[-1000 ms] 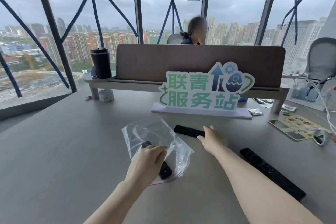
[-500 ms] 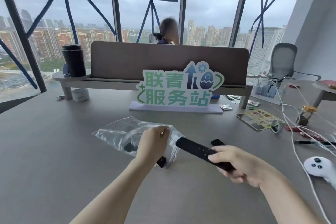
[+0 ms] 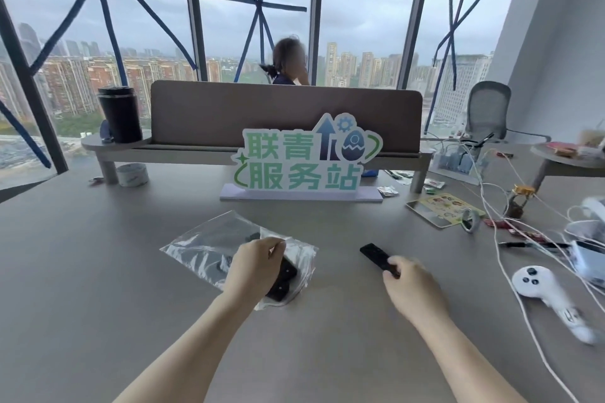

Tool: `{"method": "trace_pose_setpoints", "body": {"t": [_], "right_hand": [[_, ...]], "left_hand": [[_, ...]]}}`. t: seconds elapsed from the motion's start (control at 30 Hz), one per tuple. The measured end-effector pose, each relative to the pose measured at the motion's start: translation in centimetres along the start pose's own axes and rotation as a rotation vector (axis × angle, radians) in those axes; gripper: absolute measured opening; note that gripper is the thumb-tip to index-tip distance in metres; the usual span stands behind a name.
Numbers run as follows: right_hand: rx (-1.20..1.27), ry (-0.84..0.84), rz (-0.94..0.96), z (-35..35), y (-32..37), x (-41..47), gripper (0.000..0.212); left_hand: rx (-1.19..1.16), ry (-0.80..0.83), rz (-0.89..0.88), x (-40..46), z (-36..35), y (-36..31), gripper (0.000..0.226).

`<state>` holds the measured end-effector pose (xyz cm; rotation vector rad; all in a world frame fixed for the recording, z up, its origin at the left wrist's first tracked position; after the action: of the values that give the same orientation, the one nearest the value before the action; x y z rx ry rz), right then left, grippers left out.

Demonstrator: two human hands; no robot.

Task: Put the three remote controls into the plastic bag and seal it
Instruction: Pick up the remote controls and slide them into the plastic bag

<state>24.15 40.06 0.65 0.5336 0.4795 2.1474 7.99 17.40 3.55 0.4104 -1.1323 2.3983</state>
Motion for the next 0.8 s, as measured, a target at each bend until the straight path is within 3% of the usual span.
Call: {"method": "trace_pose_setpoints", "body": {"t": [0.1, 0.23, 0.3, 0.37, 0.47, 0.6, 0.8], "right_hand": [[-0.241, 0.058, -0.097, 1.3, -3.1, 0.6, 0.044], [-0.253, 0.132, -0.106, 1.2, -4.3, 0.2, 0.042], [-0.073, 0.208, -0.098, 1.0, -4.1, -0.1, 0.038], [0.294, 0.308, -0.139, 1.8, -3.0, -1.0, 0.027], [0.649, 0.542, -0.228, 3.5, -2.1, -2.8, 0.021], [0.605, 0.751, -0.146, 2.1, 1.8, -4.9, 0.021], [0.828, 0.702, -0.145, -5.8, 9.6, -6.3, 0.020]], "left_hand": [[0.039, 0.003, -0.022, -0.3, -0.4, -0.2, 0.030], [0.034, 0.021, -0.003, -0.5, -0.8, 0.3, 0.030], [0.034, 0.036, 0.014, -0.3, -0.9, 0.6, 0.029], [0.034, 0.007, 0.039, -0.6, 0.2, 1.0, 0.027], [0.037, -0.004, 0.022, -0.7, 0.3, 0.7, 0.027], [0.024, 0.009, 0.008, -0.9, 0.4, 0.1, 0.026], [-0.009, 0.008, 0.001, -0.9, 1.1, 0.9, 0.026]]}}
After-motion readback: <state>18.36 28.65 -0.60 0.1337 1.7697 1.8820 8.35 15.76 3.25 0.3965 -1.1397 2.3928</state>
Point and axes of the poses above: each hand's wrist, its own x-axis towards the middle knuckle, its own z-axis out of the back of the hand, y = z × x, the point moved 5 cm from there along x, towards the middle knuckle, and after that the axes turned 9 degrees about -y, right-handed, at the moved point
